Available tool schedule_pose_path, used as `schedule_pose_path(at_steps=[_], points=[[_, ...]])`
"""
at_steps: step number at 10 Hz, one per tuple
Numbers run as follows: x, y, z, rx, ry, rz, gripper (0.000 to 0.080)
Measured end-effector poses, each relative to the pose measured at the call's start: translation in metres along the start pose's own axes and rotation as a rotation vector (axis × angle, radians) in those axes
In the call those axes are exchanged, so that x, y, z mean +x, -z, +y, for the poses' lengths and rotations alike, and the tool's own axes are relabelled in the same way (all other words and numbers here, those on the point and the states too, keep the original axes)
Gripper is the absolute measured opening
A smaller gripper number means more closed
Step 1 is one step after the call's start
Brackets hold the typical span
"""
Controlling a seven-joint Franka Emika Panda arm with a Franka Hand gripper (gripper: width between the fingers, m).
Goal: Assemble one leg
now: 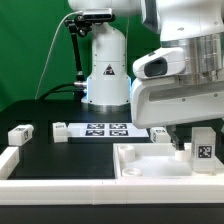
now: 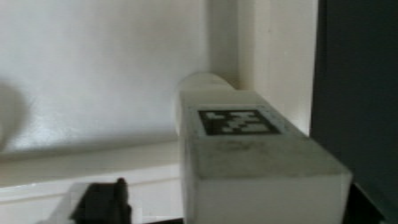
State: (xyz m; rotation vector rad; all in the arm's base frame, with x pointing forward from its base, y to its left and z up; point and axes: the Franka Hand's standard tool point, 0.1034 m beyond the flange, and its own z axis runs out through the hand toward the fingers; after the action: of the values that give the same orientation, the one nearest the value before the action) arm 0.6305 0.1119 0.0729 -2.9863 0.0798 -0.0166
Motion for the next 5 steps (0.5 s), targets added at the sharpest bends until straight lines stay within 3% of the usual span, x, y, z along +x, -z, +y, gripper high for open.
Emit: schedule_pose_path(at_steps=[1,2,3,5], points=[[-0.0001,0.0,-0.0005,0.001,-0.035,0.0,0.0451],[0.0,0.0001,-0.0003,0.001,-0.031,0.0,0.0287],[0.0,0.0,-0.0003,0.001,-0.035,0.0,0.0289],[0.0004,-0.0003,0.0038,0.021,-0.391,-0.005,0.0289]])
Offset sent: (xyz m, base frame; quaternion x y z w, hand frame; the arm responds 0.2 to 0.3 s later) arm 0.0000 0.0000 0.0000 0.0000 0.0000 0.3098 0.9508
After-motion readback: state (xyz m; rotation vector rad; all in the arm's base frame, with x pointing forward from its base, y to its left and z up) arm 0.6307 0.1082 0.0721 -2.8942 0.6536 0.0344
